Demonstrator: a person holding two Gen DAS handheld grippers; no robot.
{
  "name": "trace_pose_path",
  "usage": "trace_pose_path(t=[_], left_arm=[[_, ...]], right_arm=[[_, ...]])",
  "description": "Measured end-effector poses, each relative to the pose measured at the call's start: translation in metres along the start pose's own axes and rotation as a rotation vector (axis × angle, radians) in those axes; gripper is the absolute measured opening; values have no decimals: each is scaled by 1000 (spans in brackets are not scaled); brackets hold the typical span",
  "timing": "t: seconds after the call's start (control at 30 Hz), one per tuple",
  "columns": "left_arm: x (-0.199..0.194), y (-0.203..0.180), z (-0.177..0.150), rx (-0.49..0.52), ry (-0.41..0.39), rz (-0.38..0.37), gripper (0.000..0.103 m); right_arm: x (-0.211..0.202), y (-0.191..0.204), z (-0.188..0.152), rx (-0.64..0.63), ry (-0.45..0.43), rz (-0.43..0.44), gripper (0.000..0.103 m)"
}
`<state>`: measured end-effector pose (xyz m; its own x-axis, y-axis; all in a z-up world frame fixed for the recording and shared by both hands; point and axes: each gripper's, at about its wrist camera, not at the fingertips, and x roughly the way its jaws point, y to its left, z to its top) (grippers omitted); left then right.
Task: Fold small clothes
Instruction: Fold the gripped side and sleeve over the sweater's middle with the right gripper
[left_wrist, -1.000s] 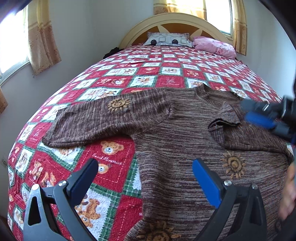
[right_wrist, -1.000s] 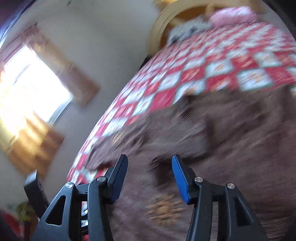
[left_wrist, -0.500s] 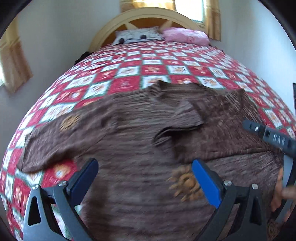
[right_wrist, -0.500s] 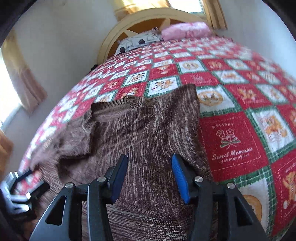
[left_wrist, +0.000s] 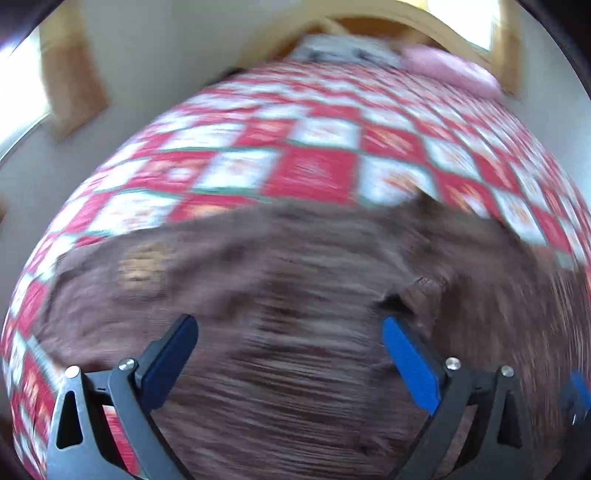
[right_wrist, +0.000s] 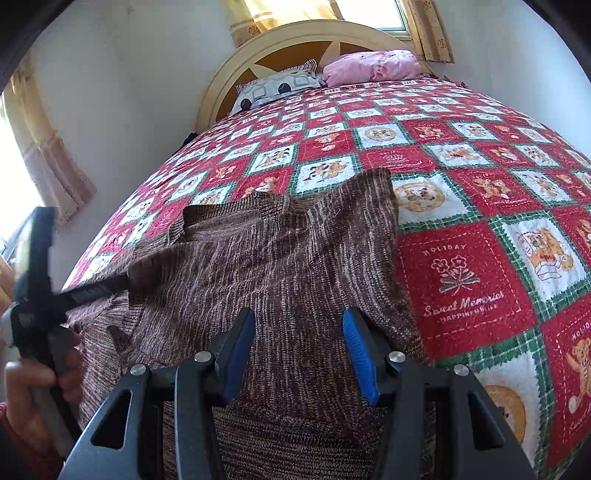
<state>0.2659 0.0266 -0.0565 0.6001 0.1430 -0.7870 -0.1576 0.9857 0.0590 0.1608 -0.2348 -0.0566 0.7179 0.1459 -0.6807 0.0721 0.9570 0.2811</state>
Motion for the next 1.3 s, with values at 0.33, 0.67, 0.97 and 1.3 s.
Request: trace_pose_path(t=[0.33, 0.67, 0.97, 1.3], left_arm=[[-34, 0, -39, 94, -33, -62, 102], [-25, -31, -53, 193, -27, -51, 103], [-17, -23, -60, 127, -10, -106, 103], [-16, -21, -64, 80, 0, -117, 103]], right_arm=[[-25, -12, 2, 65, -74, 63, 42], [-37, -44, -13, 43, 57, -2, 0], [-64, -60, 7, 80, -20, -85, 2], [30, 11, 39, -128, 80, -263, 2]])
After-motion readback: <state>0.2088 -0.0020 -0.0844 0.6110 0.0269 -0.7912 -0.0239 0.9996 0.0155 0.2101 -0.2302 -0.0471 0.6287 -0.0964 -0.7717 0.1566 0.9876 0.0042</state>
